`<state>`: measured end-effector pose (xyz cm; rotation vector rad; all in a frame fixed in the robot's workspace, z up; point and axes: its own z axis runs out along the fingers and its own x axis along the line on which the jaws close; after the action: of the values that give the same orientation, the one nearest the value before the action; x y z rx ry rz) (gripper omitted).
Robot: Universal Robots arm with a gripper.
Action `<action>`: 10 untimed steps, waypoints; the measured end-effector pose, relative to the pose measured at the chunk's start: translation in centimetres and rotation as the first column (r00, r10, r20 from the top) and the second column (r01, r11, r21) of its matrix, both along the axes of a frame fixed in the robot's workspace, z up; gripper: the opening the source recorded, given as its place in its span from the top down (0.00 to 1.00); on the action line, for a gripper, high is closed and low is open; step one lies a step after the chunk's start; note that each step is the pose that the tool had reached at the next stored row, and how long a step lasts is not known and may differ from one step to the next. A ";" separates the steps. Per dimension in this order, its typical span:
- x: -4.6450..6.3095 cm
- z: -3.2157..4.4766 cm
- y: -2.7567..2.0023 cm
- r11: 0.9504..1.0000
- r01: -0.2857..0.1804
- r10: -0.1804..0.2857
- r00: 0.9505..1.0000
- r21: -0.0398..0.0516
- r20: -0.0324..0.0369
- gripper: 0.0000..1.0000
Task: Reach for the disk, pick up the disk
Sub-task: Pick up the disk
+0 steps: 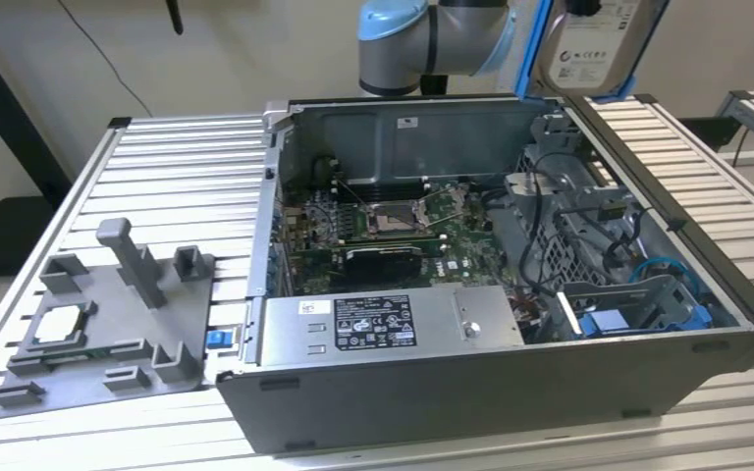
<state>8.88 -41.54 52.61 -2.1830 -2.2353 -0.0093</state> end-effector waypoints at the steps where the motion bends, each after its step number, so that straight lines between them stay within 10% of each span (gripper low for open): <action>1: 0.0 0.00 -0.26 1.000 0.000 0.000 1.000 0.000 0.000 1.00; 10: 0.2 -0.01 -2.64 1.000 0.000 0.000 1.000 0.000 -0.003 1.00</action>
<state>9.12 -44.18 52.60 -2.1816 -2.2339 -0.0064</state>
